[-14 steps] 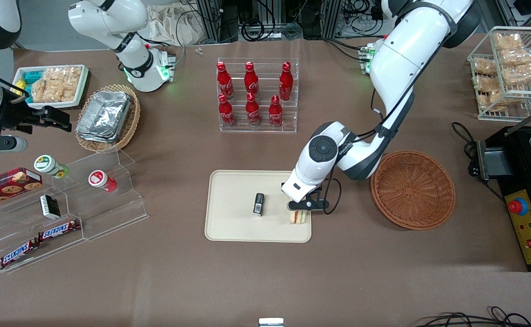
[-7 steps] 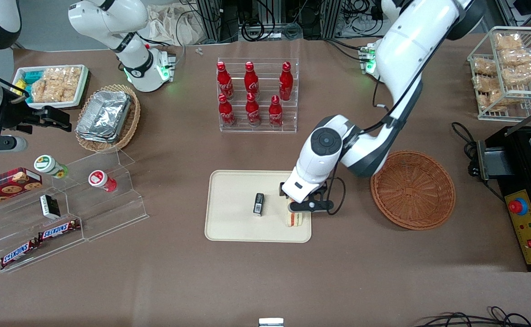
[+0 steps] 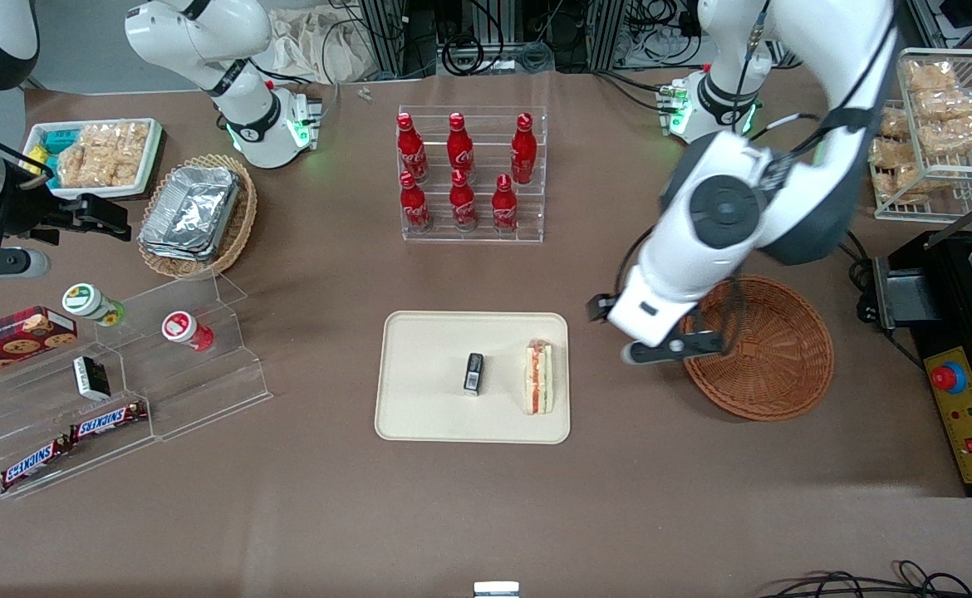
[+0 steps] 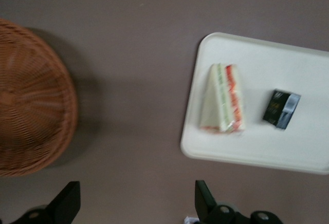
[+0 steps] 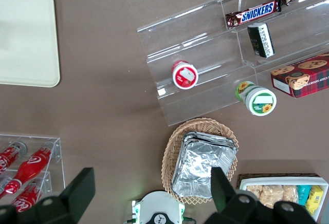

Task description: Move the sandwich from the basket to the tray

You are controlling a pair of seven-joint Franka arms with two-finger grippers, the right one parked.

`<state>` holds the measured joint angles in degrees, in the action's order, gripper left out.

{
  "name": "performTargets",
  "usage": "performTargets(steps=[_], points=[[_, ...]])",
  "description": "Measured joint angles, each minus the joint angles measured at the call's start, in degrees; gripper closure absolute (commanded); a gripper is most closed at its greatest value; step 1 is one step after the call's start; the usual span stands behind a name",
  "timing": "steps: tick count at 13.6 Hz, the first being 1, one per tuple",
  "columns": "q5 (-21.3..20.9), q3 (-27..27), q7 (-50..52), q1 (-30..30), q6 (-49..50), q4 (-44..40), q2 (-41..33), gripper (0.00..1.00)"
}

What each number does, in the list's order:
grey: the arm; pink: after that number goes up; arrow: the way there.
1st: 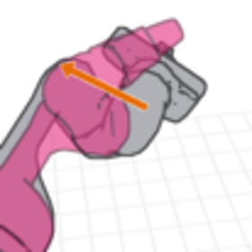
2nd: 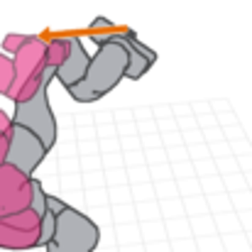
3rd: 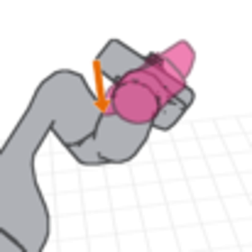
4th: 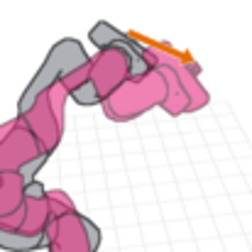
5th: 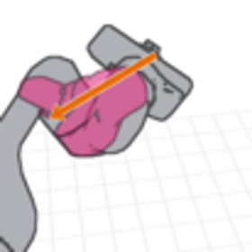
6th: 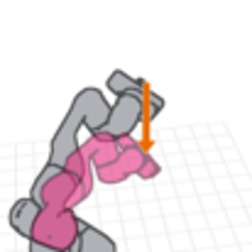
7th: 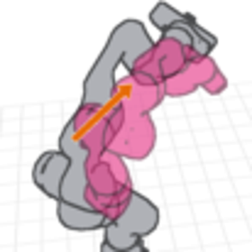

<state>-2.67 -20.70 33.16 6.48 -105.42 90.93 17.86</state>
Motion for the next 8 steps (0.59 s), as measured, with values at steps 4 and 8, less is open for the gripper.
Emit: performTargets(steps=[4,8], points=[[1.7,4.6,-12.1,-5.6,10.3,0.2,-7.9,0.00],[3.4,12.1,-19.3,-5.7,15.8,2.0,-15.6,0.00]])
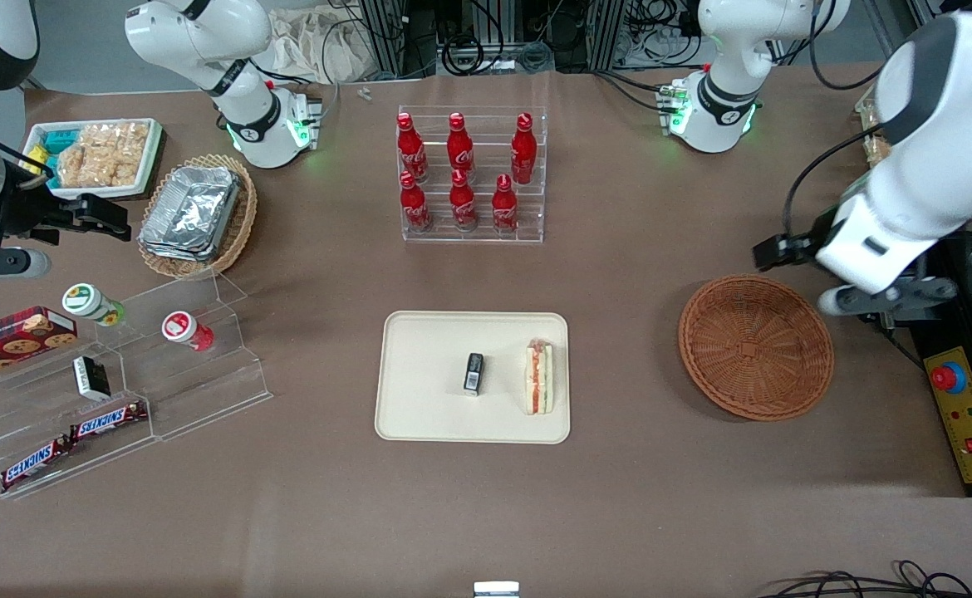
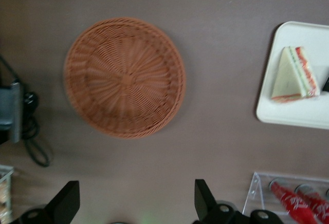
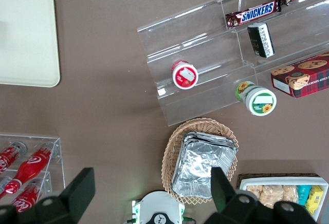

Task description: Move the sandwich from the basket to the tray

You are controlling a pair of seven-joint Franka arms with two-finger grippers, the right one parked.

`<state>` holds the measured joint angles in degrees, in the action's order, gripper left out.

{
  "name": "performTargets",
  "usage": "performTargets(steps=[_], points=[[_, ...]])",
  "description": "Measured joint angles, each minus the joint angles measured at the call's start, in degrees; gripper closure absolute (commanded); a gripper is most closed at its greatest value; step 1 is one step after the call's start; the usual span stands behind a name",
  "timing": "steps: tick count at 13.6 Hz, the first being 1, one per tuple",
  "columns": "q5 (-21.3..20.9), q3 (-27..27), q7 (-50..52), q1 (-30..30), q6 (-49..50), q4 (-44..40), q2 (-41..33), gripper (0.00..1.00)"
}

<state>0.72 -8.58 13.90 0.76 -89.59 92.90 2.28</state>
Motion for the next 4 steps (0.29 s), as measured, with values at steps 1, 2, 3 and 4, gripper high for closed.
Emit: performTargets(steps=[1,2,3,4], points=[[0.0,0.6,-0.9,0.0,1.5,0.6,-2.0,0.00],[0.0,0.6,-1.2,0.0,2.1,1.1,-3.5,0.00],[0.0,0.6,-1.2,0.1,2.2,1.3,-4.3,0.00],[0.0,0.5,-1.2,0.2,2.1,1.3,-4.4,0.00]])
